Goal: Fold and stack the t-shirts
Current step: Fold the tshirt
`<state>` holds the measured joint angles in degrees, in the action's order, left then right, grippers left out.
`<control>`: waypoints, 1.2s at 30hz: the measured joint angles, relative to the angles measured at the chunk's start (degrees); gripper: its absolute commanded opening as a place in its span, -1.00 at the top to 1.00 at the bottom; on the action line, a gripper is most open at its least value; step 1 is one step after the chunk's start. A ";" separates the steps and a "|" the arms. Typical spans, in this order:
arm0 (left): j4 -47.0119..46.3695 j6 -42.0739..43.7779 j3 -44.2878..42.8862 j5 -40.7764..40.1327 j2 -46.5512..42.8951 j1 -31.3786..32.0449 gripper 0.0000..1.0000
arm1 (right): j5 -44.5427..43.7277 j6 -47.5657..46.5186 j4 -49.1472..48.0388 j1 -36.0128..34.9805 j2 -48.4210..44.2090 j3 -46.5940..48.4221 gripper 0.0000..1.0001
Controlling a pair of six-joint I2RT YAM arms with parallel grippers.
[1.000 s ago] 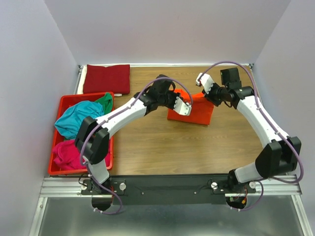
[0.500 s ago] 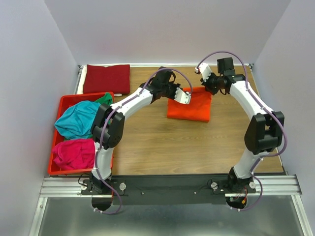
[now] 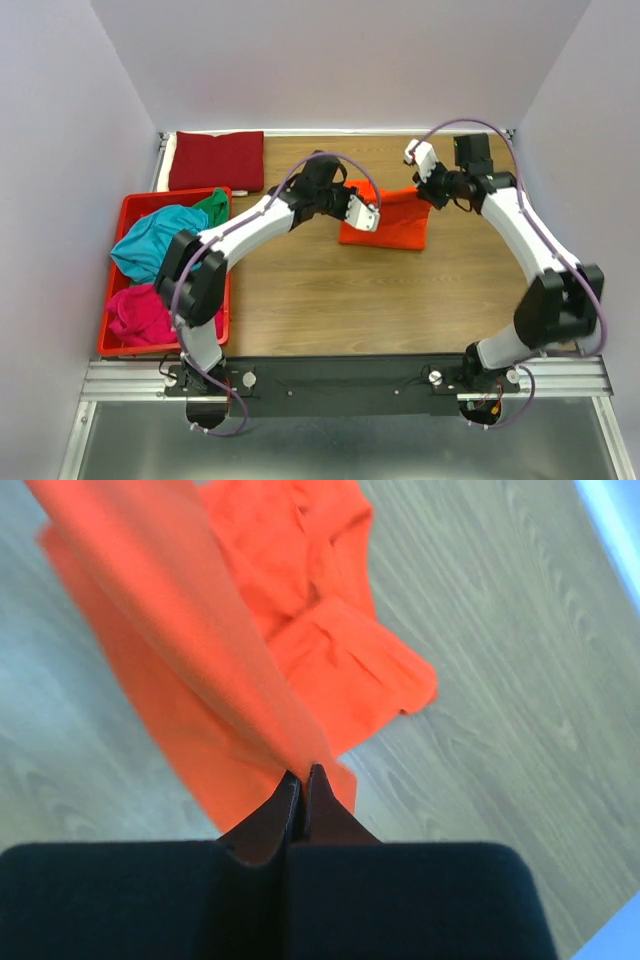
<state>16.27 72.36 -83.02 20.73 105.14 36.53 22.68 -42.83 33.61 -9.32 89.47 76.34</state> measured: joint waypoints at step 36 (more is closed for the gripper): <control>-8.20 -8.35 17.99 -2.23 -14.75 6.01 1.00 | 5.16 -6.73 6.64 0.17 -9.60 -8.50 0.99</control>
<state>8.08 64.01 -65.04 18.50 90.39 42.54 27.83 -49.56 40.25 -9.15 79.88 67.83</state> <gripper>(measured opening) 0.012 0.012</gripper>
